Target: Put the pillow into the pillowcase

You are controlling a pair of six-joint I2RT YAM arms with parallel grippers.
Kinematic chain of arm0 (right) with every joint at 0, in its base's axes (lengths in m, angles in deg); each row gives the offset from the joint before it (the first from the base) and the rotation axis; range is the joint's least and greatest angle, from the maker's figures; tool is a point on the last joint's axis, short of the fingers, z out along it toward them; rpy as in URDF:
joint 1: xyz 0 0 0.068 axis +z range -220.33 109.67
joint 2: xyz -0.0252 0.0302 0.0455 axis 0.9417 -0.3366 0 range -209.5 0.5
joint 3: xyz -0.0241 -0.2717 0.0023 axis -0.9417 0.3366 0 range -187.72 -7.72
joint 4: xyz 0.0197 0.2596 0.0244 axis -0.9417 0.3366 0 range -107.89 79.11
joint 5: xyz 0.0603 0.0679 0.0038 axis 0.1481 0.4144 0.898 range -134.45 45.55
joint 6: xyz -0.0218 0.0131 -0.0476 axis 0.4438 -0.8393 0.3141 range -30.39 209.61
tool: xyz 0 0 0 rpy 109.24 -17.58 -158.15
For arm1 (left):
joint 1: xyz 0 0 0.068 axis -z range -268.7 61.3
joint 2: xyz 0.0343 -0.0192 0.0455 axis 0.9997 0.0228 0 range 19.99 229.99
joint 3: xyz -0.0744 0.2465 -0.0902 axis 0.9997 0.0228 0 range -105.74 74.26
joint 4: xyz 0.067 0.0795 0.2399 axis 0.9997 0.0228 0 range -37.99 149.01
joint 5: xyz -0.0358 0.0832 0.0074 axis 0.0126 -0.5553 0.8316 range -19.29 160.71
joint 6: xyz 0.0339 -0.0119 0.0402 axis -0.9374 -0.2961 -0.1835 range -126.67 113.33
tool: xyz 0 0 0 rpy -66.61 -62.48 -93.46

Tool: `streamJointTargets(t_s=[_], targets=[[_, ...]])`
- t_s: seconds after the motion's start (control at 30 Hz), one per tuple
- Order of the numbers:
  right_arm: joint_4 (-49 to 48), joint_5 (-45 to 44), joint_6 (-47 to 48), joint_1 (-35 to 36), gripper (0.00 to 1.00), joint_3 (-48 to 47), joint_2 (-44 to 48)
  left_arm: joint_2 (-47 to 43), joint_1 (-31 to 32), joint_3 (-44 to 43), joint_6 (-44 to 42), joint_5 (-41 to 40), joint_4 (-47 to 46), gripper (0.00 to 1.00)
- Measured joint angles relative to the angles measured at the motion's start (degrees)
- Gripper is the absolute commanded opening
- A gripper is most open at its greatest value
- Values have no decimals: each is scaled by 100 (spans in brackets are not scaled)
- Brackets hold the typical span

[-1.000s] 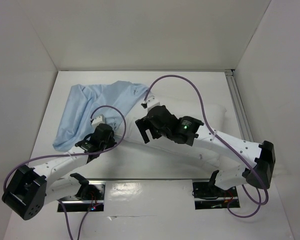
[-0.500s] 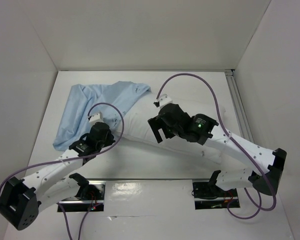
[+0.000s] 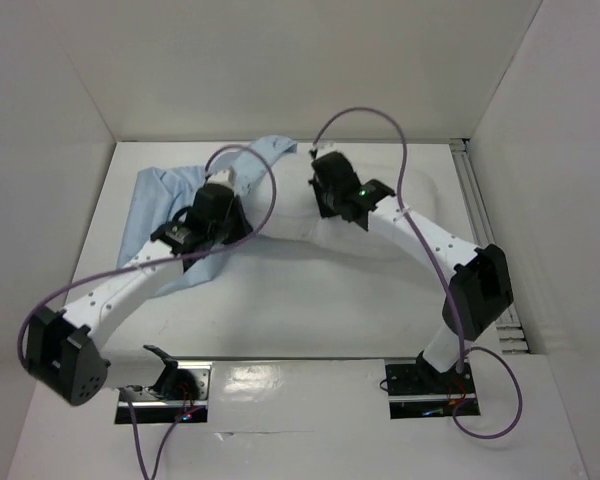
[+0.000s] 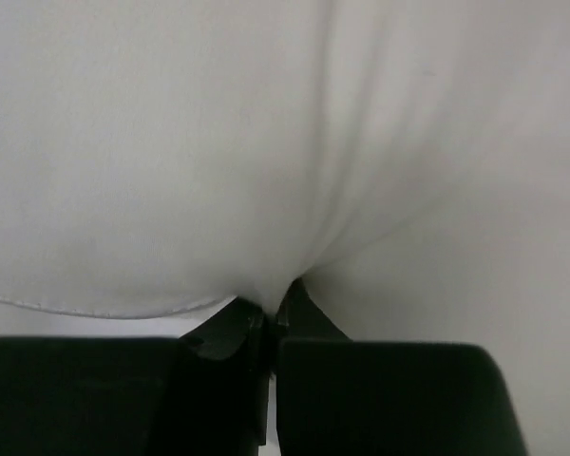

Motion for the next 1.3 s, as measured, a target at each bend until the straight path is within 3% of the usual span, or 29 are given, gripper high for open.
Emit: streamJointTargets(t_s=[0.17, 0.27, 0.37, 0.57, 0.7, 0.9, 1.07, 1.3], targets=[[-120, -476, 713, -881, 0, -2186, -614, 1580, -413, -2924, -476, 1095, 273, 0], [-319, -846, 1045, -776, 0, -2540, -627, 1843, -529, -3838, -638, 1775, 297, 0], [-730, -1062, 1069, -254, 0, -1860, -400, 1493, -577, -3545, -772, 2253, 422, 0], [-1541, -474, 20, 739, 0, 1121, -201, 511, -710, -977, -728, 2800, 1069, 0], [-1705, -39, -658, 953, 0, 1727, -107, 260, -702, -125, -525, 3038, 1504, 0], [-1950, 103, -1043, 796, 0, 1639, 70, -166, -719, -302, -501, 3003, 1429, 0], [-1773, 201, -1047, 754, 0, 1126, -146, 144, -682, -632, -496, 2992, 1447, 0], [-1368, 227, -568, 431, 0, -463, -498, 1895, -603, -3056, -553, 3176, 1547, 0]])
